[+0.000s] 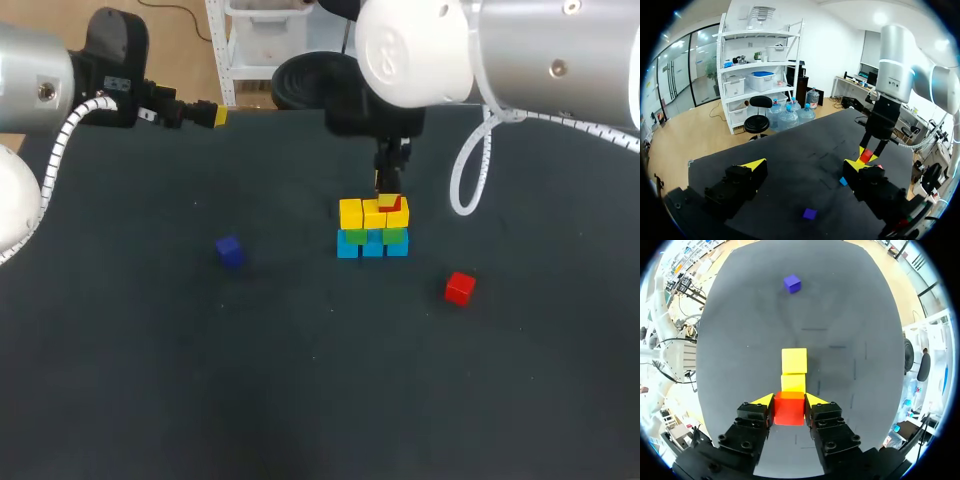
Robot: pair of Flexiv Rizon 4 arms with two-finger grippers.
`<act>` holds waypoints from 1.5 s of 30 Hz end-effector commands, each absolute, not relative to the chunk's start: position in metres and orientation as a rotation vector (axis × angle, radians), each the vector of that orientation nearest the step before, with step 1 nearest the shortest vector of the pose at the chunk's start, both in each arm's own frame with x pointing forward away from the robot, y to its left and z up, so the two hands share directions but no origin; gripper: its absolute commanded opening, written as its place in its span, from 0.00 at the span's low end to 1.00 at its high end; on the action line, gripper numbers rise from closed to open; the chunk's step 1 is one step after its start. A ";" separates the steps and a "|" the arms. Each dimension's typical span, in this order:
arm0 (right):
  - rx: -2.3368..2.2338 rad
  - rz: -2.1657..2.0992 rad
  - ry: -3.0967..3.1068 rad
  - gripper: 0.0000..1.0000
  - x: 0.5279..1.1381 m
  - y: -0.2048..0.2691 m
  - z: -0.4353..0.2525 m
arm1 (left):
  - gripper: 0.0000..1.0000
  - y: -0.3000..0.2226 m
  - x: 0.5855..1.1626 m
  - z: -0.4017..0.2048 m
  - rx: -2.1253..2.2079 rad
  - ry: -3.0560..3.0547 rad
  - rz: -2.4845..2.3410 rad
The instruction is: Place the blue cubes, place green cubes on the blue cubes, place the yellow cubes on the green cubes, then place the red cubes on the yellow cubes, and place purple cube on the red cubes.
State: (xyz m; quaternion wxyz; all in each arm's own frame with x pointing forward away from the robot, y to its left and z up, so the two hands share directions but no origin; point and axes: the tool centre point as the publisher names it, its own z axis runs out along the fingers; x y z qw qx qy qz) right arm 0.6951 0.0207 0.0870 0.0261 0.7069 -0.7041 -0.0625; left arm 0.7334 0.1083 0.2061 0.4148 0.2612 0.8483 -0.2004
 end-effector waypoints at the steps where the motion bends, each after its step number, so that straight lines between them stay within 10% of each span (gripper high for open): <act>1: 2.185 -0.196 -2.176 0.23 0.695 0.020 0.087 | 1.00 0.110 0.734 0.205 0.659 2.125 -0.510; 11: 2.188 -0.202 -2.172 0.43 0.695 0.021 0.087 | 1.00 0.110 0.734 0.205 0.659 2.125 -0.510; 12: 2.188 -0.201 -2.173 0.48 0.695 0.021 0.087 | 1.00 0.110 0.734 0.205 0.659 2.125 -0.510; 14: 2.186 -0.198 -2.175 0.92 0.695 0.021 0.087 | 1.00 0.110 0.734 0.205 0.659 2.125 -0.510; 18: 2.183 -0.201 -2.177 1.00 0.695 0.021 0.087 | 1.00 0.110 0.734 0.205 0.659 2.125 -0.510; 27: 2.178 -0.178 -2.194 1.00 0.698 0.017 0.091 | 1.00 0.110 0.734 0.205 0.659 2.125 -0.510; 33: 2.175 -0.158 -2.194 0.49 0.700 0.015 0.090 | 1.00 0.110 0.734 0.205 0.659 2.125 -0.510; 45: 2.185 -0.163 -2.175 0.45 0.700 0.015 0.089 | 1.00 0.110 0.734 0.205 0.659 2.125 -0.510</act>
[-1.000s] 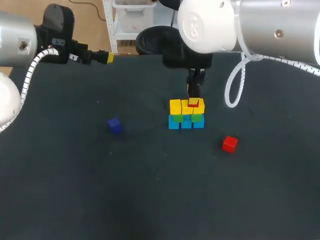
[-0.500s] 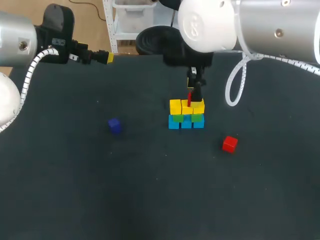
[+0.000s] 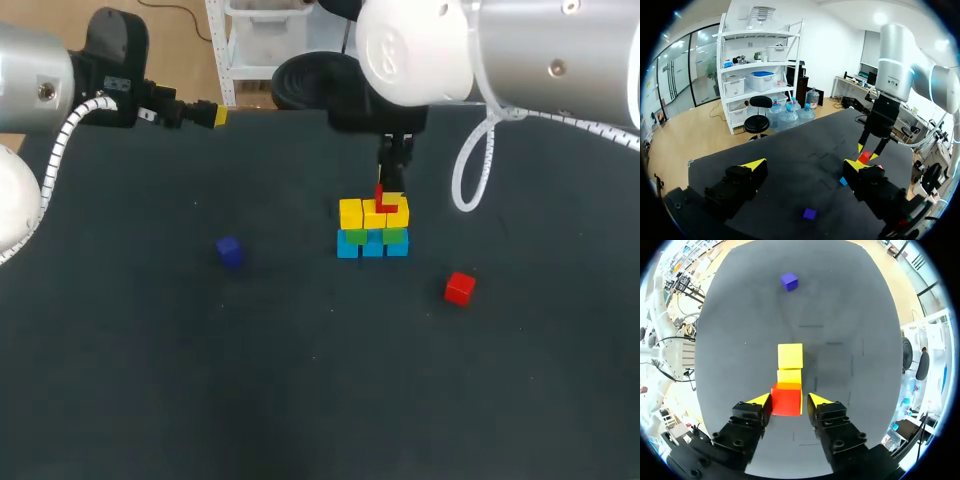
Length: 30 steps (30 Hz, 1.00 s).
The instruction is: Place the blue cubes, place green cubes on the blue cubes, place the yellow cubes on the green cubes, then place the red cubes on the yellow cubes, and place purple cube on the red cubes.
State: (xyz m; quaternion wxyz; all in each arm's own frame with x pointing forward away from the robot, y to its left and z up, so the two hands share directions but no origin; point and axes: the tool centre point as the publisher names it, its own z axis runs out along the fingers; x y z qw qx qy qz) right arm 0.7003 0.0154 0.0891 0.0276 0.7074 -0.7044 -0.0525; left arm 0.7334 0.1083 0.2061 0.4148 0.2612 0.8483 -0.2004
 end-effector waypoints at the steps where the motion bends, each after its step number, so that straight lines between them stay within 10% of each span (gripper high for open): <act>1: 2.185 -0.165 -2.175 0.45 0.700 0.015 0.089 | 1.00 0.110 0.734 0.205 0.659 2.125 -0.510; 6: 2.181 -0.186 -2.179 0.50 0.701 0.015 0.091 | 1.00 0.110 0.734 0.205 0.659 2.125 -0.510; 10: 2.171 -0.202 -2.189 1.00 0.700 0.014 0.092 | 1.00 0.110 0.734 0.205 0.659 2.125 -0.510; 30: 1.927 -0.264 -2.492 1.00 0.663 -0.034 0.137 | 1.00 0.110 0.734 0.205 0.659 2.125 -0.510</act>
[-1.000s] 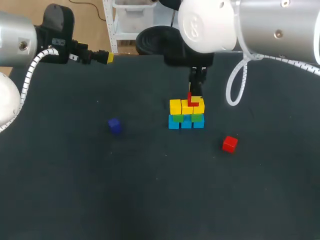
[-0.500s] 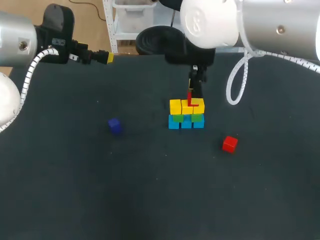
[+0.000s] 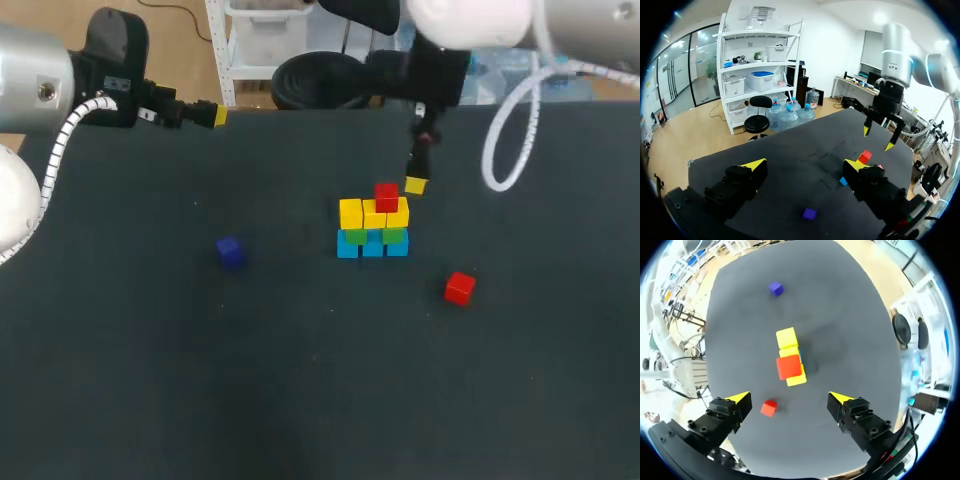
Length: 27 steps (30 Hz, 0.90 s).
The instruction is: Place the blue cubes, place green cubes on the blue cubes, place the yellow cubes on the green cubes, then place the red cubes on the yellow cubes, and place purple cube on the red cubes.
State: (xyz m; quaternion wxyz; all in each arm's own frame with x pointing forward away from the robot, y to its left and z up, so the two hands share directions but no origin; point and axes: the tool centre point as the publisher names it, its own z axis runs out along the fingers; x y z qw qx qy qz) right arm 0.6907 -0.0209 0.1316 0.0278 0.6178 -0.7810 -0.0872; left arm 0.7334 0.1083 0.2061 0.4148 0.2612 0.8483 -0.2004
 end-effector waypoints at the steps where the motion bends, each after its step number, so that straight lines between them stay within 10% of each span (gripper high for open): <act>1: 1.915 -0.275 -2.505 1.00 0.659 -0.036 0.138 | 1.00 0.110 0.734 0.205 0.659 2.125 -0.510; 27: 1.752 -0.277 -2.402 1.00 0.587 -0.084 0.047 | 1.00 0.110 0.734 0.205 0.659 2.125 -0.510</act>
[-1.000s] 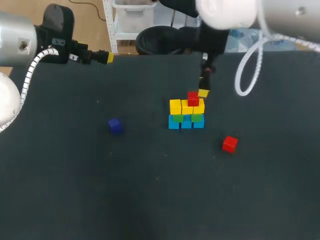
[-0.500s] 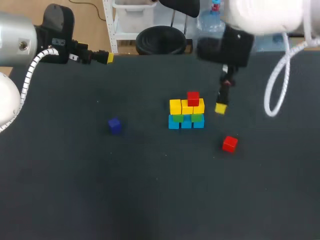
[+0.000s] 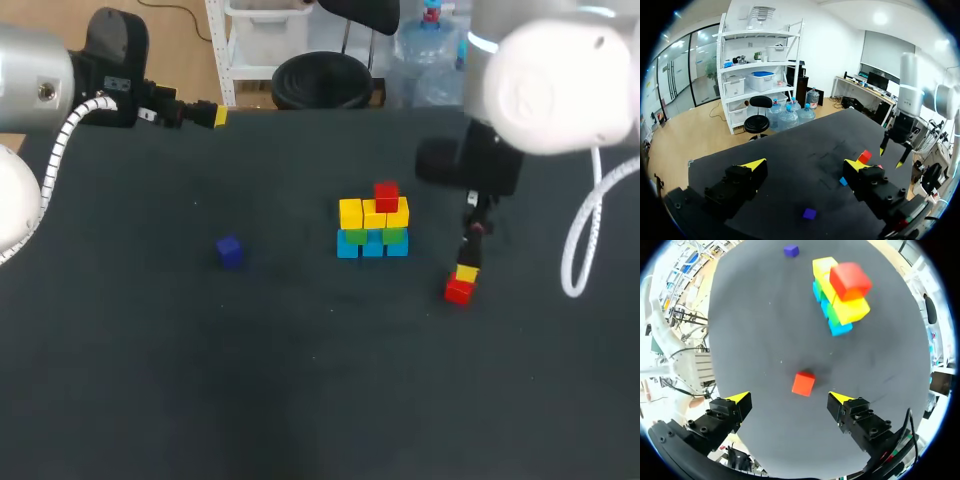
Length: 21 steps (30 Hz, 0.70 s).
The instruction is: Place the blue cubes, place green cubes on the blue cubes, place the yellow cubes on the green cubes, then place the red cubes on the yellow cubes, and place purple cube on the red cubes.
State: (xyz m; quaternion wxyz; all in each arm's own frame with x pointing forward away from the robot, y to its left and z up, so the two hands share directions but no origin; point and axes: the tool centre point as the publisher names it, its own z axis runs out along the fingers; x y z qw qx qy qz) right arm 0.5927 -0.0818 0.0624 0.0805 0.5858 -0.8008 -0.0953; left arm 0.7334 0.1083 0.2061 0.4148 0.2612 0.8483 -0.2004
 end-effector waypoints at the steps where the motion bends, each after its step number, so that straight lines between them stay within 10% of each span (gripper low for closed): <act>1: 1.754 -0.247 -2.382 1.00 0.585 -0.086 0.043 | 1.00 0.110 0.734 0.205 0.659 2.125 -0.510; 21: 1.770 -0.120 -2.477 1.00 0.582 -0.088 0.020 | 1.00 0.110 0.734 0.205 0.659 2.125 -0.510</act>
